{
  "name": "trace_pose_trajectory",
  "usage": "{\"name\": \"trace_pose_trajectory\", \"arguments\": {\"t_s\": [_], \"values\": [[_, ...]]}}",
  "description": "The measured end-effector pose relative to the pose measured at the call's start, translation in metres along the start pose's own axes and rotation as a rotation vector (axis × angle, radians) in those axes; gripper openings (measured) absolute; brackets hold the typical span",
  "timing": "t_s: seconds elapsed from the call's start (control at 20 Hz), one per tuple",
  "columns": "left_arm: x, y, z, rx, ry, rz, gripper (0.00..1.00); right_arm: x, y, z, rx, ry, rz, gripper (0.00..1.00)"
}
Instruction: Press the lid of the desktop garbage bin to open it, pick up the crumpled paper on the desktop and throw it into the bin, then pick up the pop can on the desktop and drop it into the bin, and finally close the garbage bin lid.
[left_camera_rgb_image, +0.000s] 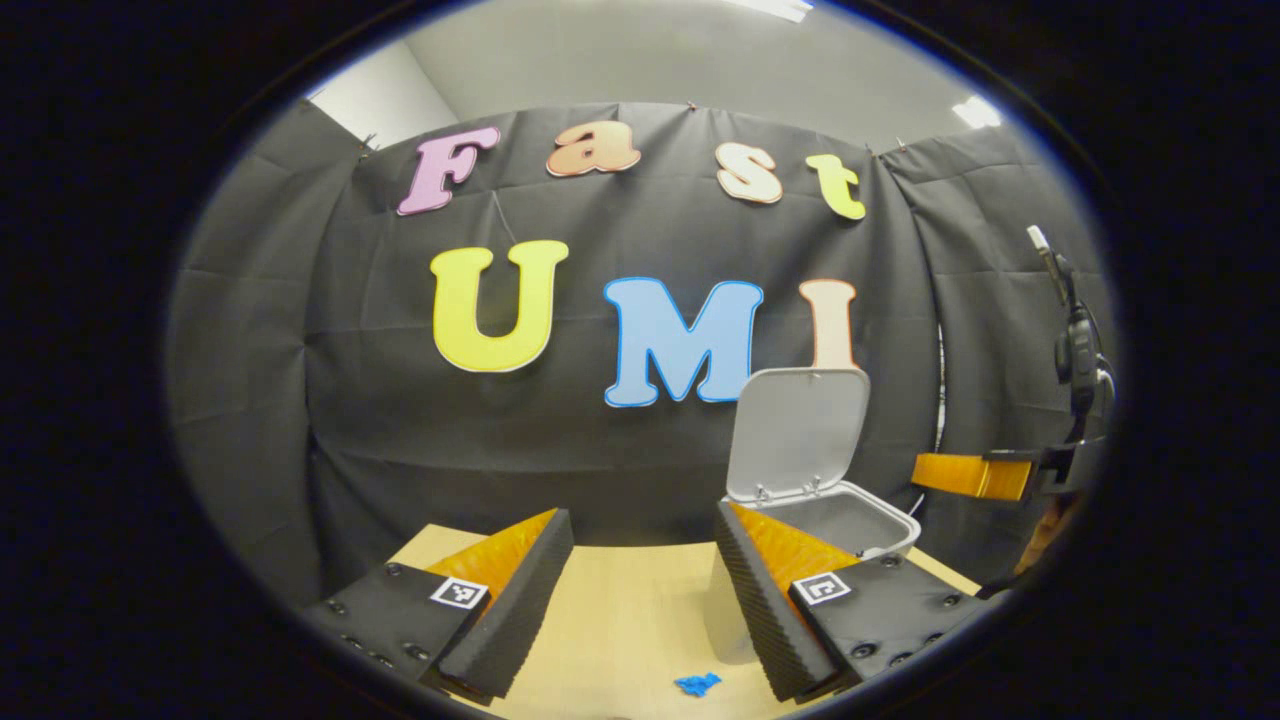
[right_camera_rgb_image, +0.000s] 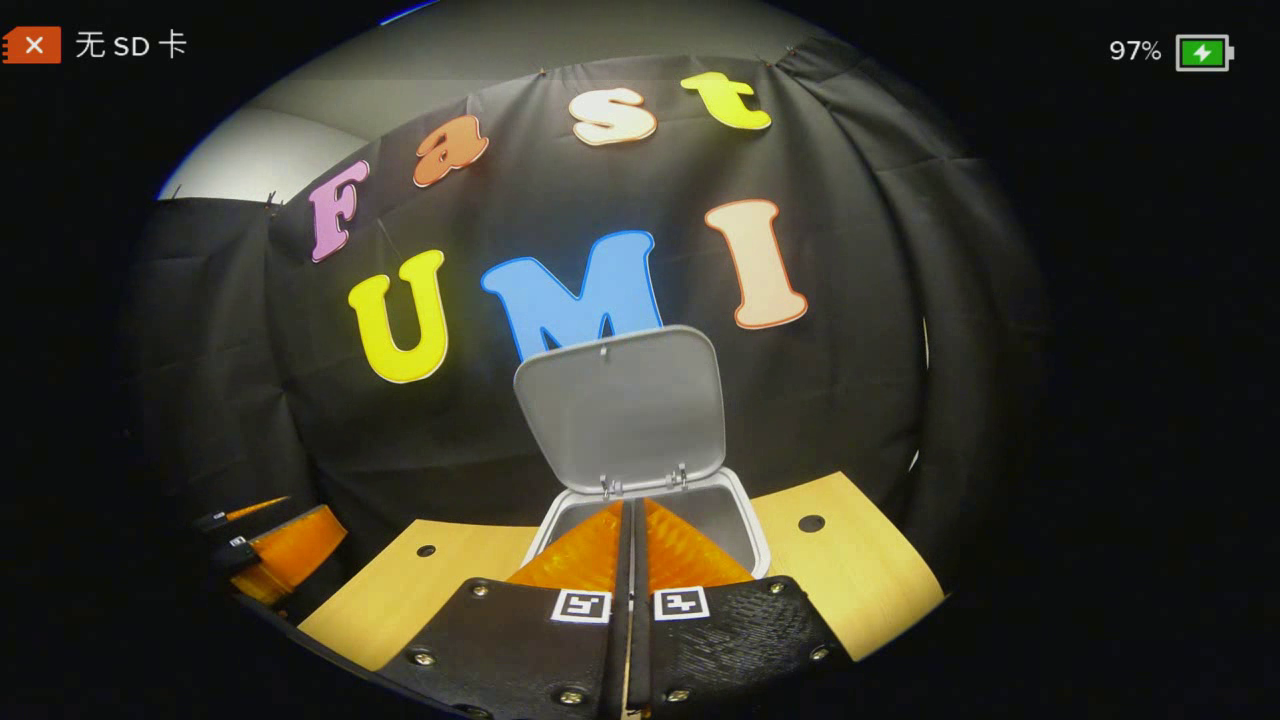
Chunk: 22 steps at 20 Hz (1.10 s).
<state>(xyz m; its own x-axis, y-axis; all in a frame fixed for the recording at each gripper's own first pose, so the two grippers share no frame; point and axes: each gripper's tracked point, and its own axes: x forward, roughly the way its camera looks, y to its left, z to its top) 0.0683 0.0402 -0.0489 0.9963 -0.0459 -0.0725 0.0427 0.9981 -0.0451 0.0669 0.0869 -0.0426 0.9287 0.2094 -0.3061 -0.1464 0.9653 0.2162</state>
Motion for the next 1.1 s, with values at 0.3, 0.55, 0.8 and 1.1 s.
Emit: {"name": "trace_pose_trajectory", "arguments": {"t_s": [0.3, 0.55, 0.8, 1.1], "values": [[0.010, -0.004, -0.018, -0.004, 0.014, -0.015, 0.95, -0.014, 0.003, 0.025, -0.049, -0.064, -0.010, 0.01], [0.023, -0.015, -0.055, -0.014, 0.049, -0.069, 0.95, -0.019, 0.005, 0.032, -0.090, -0.076, -0.017, 0.01], [0.029, -0.030, -0.116, 0.012, 0.117, -0.112, 0.95, -0.027, -0.004, 0.030, -0.123, -0.070, -0.049, 0.01], [0.033, -0.051, -0.203, 0.025, 0.244, -0.167, 0.95, -0.039, -0.023, 0.037, -0.140, -0.074, -0.106, 0.01]]}}
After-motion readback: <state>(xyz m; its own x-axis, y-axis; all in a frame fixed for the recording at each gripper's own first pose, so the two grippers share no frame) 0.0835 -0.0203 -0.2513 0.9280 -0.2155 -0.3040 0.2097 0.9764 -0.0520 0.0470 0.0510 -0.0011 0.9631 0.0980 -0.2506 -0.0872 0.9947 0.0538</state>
